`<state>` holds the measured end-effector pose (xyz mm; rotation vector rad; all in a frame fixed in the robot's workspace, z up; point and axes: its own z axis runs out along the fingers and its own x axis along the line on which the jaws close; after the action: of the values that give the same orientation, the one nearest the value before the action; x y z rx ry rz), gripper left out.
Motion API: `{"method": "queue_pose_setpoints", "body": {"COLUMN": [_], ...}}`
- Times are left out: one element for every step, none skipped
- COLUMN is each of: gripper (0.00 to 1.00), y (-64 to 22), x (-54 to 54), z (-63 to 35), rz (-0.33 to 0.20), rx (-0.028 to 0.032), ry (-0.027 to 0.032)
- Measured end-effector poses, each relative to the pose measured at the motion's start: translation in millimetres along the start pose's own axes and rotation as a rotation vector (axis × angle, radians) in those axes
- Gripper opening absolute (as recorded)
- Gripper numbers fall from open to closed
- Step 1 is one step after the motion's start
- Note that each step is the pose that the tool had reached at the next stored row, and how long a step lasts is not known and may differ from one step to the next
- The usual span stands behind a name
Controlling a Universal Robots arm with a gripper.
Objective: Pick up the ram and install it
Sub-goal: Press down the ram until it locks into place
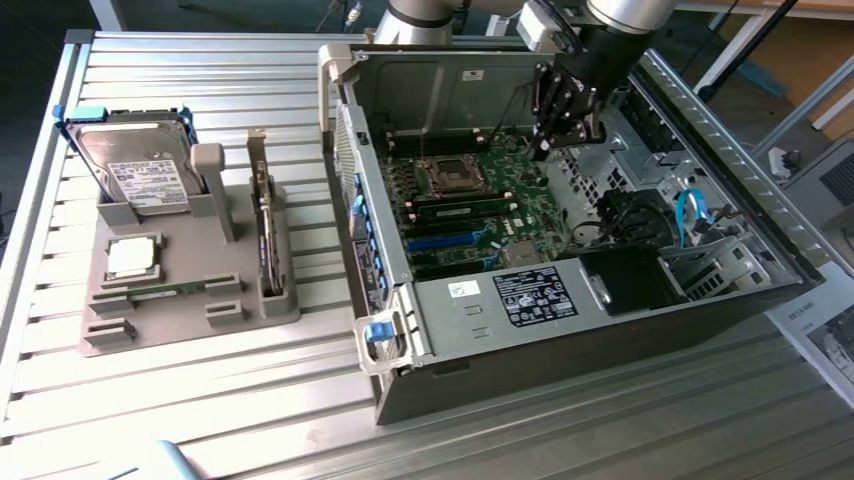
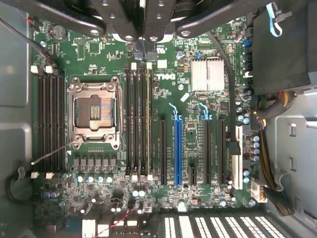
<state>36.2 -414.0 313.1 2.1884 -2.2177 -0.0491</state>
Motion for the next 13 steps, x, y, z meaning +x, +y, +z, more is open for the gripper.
{"method": "queue_pose_setpoints", "body": {"gripper": [0.10,0.10,0.10,0.10,0.10,0.10,0.10,0.10,0.10,0.10,0.10,0.10,0.10], "y": [-0.1,-0.2,-0.2,-0.2,-0.2,-0.2,-0.2,-0.1,0.3,1.0,1.9,2.5,2.7], "x": [0.0,0.0,0.0,0.0,0.1,0.0,0.0,0.0,0.1,0.1,0.1,0.1,0.1], "z": [1.7,4.9,5.5,5.4,5.4,5.5,5.5,5.5,5.5,5.6,5.6,5.6,5.6], "rz": [0.000,0.000,0.000,0.000,0.000,0.000,0.000,0.000,0.000,0.000,0.000,0.000,0.000], "rx": [0.0005,0.0014,0.0015,0.0015,0.0015,0.0015,0.0015,0.0016,0.0030,0.0057,0.0090,0.0113,0.0119], "ry": [0.0001,-0.0001,0.0000,0.0001,0.0002,0.0001,0.0001,0.0000,0.0000,-0.0001,-0.0001,0.0000,-0.0001]}}
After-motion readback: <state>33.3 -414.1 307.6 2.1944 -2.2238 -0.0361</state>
